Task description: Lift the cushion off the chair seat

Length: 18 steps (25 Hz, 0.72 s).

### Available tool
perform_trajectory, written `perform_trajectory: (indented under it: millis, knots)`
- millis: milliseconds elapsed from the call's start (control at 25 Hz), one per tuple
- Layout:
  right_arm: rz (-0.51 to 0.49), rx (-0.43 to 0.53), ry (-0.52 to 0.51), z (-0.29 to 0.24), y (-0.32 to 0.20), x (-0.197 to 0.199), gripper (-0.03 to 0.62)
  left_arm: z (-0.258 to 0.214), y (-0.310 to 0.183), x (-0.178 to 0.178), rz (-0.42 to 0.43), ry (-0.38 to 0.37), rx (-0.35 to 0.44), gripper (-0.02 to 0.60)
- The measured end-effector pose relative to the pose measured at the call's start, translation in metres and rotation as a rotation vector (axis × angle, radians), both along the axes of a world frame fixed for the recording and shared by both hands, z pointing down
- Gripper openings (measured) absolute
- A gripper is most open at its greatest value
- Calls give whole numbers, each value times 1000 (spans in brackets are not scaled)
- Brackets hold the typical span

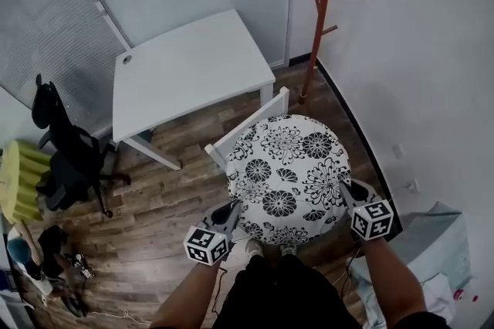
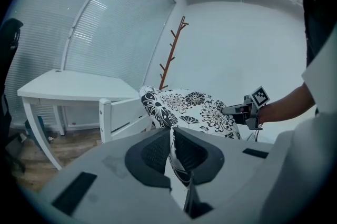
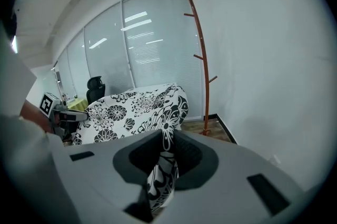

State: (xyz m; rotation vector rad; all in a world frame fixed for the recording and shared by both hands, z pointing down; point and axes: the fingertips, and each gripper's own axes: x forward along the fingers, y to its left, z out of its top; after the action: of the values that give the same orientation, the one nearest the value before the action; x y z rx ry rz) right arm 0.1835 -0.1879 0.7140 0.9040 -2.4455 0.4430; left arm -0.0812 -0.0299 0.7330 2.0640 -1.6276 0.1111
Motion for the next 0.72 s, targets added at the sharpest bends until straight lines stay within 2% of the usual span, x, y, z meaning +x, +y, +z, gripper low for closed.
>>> perform_trajectory:
  millis: [280, 720]
  knots:
    - [-10, 29, -34, -31, 1, -1, 57, -35, 3, -8, -18, -15, 42, 14]
    - [-8, 89, -150, -99, 19, 2, 57, -108, 3, -23, -19, -66, 167, 14]
